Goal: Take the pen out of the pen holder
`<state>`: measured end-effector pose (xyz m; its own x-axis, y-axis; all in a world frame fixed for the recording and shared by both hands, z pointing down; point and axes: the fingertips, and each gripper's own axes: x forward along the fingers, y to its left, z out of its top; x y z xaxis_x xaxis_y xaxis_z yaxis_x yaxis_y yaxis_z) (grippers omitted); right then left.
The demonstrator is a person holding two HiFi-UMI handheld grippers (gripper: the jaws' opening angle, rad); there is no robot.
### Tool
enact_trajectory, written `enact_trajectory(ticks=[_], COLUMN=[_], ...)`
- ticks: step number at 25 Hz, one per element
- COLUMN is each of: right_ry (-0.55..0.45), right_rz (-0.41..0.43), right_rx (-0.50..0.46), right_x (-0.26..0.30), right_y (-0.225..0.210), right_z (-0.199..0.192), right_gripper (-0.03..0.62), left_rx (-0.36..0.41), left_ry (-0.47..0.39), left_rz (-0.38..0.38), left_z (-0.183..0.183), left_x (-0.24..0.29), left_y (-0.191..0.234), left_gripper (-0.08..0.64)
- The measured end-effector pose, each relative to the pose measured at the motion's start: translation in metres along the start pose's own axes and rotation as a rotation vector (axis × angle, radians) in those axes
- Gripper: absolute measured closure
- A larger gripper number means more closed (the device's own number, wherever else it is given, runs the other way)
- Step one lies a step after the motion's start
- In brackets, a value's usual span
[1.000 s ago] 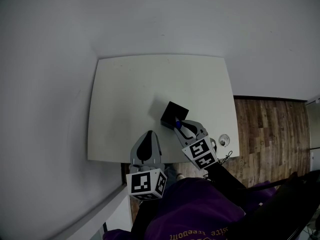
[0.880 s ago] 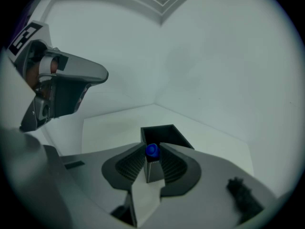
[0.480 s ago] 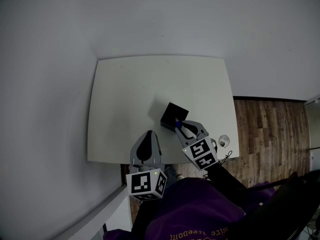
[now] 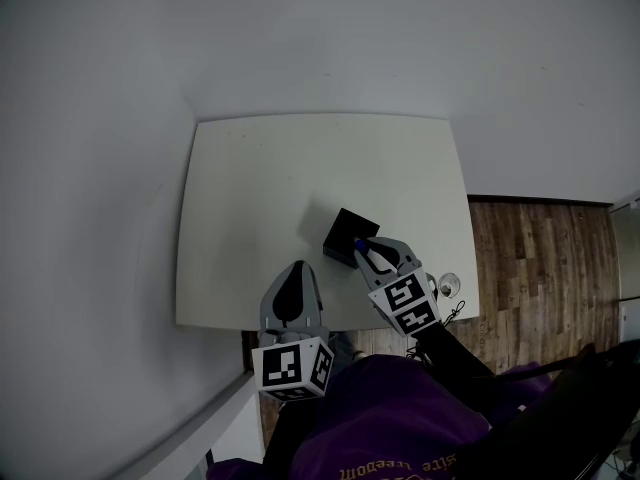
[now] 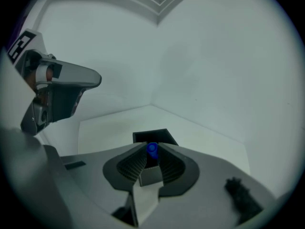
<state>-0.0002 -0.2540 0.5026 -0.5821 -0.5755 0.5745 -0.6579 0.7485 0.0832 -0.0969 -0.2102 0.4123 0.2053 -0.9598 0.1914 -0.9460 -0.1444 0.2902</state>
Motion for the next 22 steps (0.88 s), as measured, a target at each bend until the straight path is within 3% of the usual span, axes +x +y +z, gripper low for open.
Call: enact_trajectory(ticks=[22], right_ry=[-0.065], right_rz=[-0.010], right_rx=[0.026], right_x=[-0.013], right_y=[-0.011], right_z=[0.022], right_gripper=[0.518], left_rx=[-0.006], left_ry=[-0.013], left_rz=[-0.018], left_z=[0.001], left_x=[0.005], left_y=[-0.002], left_gripper=[0.554])
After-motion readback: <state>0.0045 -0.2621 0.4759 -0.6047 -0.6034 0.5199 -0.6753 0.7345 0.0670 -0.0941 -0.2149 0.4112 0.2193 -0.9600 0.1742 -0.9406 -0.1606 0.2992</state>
